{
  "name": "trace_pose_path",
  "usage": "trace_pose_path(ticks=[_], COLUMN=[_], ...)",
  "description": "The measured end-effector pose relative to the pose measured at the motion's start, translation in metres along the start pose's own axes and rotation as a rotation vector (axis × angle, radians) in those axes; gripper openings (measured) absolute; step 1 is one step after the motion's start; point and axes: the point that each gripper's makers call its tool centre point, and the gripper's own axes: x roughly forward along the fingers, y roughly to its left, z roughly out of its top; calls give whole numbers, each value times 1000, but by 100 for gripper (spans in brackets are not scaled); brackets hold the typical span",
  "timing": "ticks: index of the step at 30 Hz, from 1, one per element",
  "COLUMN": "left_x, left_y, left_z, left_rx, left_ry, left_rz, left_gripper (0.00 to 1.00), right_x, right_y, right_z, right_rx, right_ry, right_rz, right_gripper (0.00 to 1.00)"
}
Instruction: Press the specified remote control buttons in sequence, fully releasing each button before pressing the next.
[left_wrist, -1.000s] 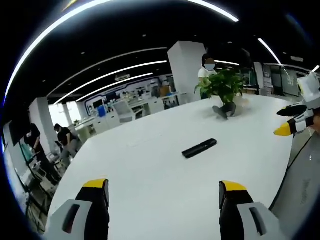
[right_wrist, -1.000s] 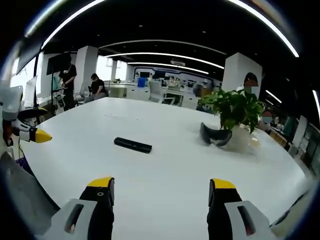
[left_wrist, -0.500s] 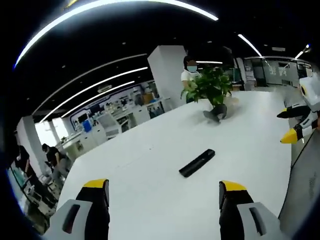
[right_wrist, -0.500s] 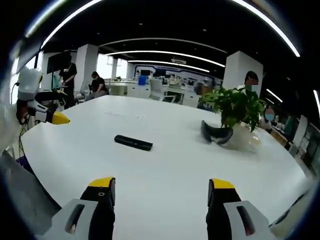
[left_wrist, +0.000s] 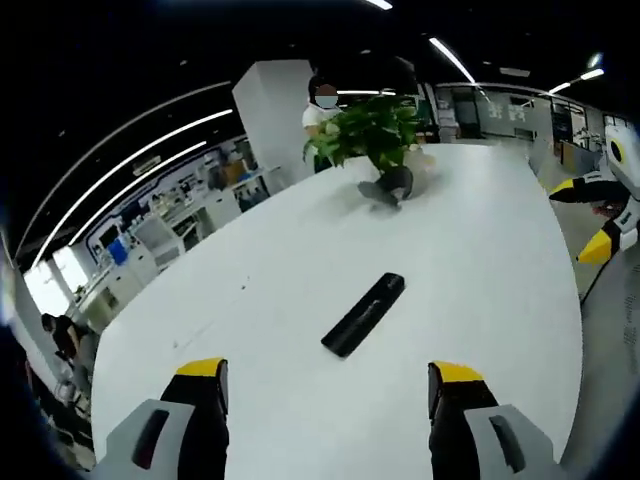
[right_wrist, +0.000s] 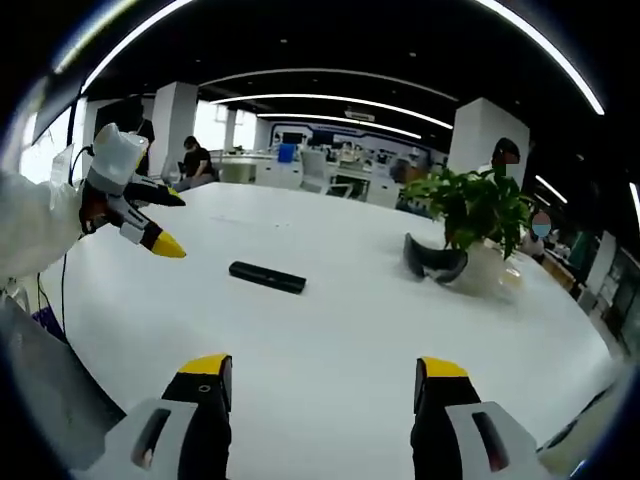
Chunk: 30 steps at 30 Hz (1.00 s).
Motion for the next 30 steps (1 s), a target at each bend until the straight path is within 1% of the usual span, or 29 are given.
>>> trace_pose_path(ticks=[3,7,10,11,14,15,16,17,18,19,20,23,24,25,26,27,28,29,30], left_x=[11,30,42,46,62,66,70,74,77,80,85,93,97,100,105,107,110,112,115], left_y=[3,6,8,8,4,2,1,-4,-6,-7,-7,-8,-10,-10,-9,-8,-7,-7,-6], left_z=[1,1,-2,-2,-8,-13,-14,-14,-15,-15,-16,-15,-11,-10,-10,-10,-13,-16,-17], left_rx=[30,59,110,115,168,197,218,226,225,234,267,332,328,323,337,361,392,402,398], left_ry=[25,66,102,111,146,177,182,190,196,202,223,248,237,243,247,255,278,293,294], left_rz=[-15,-62,-82,-88,-132,-143,-154,-177,-186,-192,-199,-204,-211,-218,-220,-221,-233,-241,-243], left_gripper=[81,76,74,72,71,70,70,70,70,69,69,65,64,64,64,63,61,60,60], right_x=[0,0,0,0,0,-1,-1,-1,-1,-1,-1,0,-1,-1,-2,-1,-1,-1,-1], right_y=[-1,-2,-5,-5,-5,-5,-5,-5,-6,-6,-5,-4,-5,-6,-7,-7,-7,-7,-7], right_z=[-1,-3,-4,-4,-4,-4,-4,-4,-4,-5,-6,-8,-7,-7,-7,-8,-8,-9,-9], right_rx=[4,-1,6,9,7,3,3,4,7,9,11,7,7,9,12,16,17,16,16], right_ry=[4,14,16,15,16,13,11,10,13,16,22,31,27,22,22,24,26,27,27], right_rz=[-5,-13,-26,-28,-28,-28,-28,-30,-31,-29,-25,-23,-26,-32,-33,-32,-32,-31,-31], right_gripper=[72,72,72,72,70,69,69,69,69,69,68,67,68,68,68,67,67,67,67])
